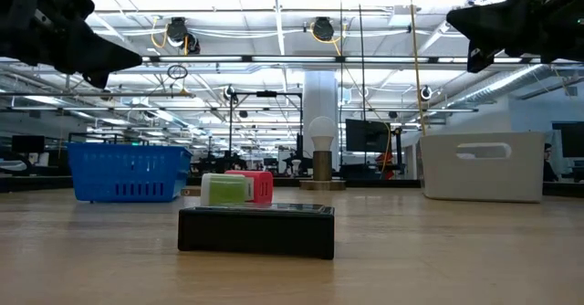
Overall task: Pick & Place Office items
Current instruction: Put the pink charger adapter into the gray bin
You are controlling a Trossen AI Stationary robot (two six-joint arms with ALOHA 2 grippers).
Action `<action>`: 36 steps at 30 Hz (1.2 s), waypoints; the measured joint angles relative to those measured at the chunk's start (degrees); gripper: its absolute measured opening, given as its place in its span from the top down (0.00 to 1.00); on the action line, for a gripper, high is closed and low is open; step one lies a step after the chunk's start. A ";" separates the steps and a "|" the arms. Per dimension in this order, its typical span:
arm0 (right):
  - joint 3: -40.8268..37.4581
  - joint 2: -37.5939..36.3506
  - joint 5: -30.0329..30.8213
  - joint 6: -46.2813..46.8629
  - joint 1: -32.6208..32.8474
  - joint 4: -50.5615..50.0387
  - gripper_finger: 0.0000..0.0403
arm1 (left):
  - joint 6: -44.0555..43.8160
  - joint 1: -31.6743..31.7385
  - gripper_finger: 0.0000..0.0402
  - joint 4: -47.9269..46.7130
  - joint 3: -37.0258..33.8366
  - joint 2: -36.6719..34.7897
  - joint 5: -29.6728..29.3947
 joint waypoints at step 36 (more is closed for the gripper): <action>0.48 -12.40 3.56 -4.37 -2.87 -18.43 1.00 | -3.52 0.00 0.94 -6.14 -0.02 0.02 0.48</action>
